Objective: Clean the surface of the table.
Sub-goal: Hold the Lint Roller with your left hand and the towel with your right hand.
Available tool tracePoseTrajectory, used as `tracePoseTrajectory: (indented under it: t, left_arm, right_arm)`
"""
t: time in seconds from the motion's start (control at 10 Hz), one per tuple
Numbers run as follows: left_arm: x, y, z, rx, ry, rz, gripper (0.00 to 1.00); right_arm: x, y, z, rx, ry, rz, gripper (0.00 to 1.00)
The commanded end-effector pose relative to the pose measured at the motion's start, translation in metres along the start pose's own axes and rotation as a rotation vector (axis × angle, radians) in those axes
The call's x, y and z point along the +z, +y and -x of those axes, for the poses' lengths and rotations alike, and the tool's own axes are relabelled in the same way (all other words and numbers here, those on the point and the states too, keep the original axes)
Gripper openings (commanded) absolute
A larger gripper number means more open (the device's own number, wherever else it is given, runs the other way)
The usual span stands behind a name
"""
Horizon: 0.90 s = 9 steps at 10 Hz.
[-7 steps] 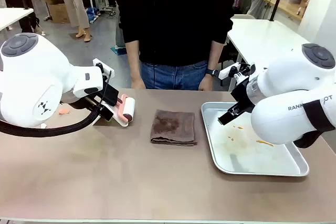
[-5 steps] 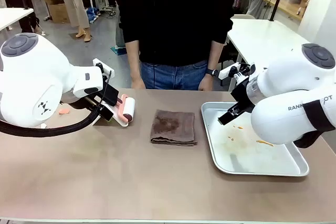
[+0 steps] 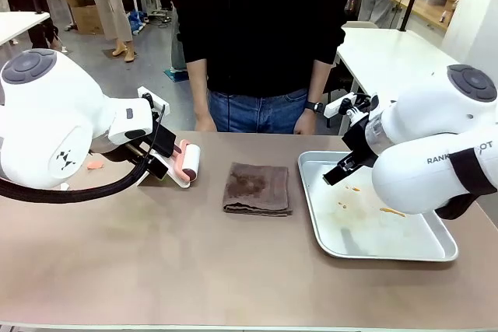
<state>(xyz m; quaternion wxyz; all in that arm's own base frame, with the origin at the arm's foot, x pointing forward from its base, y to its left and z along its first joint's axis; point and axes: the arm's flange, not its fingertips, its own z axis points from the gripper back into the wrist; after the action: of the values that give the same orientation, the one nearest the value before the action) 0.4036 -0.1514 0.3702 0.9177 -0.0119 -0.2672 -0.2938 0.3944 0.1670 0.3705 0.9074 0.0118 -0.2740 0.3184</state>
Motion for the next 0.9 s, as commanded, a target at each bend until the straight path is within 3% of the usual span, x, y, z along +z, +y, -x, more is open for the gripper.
tracePoseTrajectory:
  t: [0.0,0.8]
  left_arm:
    - [0.0,-0.0001,0.0,-0.001,0.0,0.0,1.0]
    - [0.0,-0.0001,0.0,-0.001,0.0,0.0,1.0]
  right_arm:
    - [0.0001,-0.0001,-0.0002,-0.001,-0.001,0.0,1.0]
    - [0.0001,-0.0001,-0.0002,-0.001,-0.001,0.0,1.0]
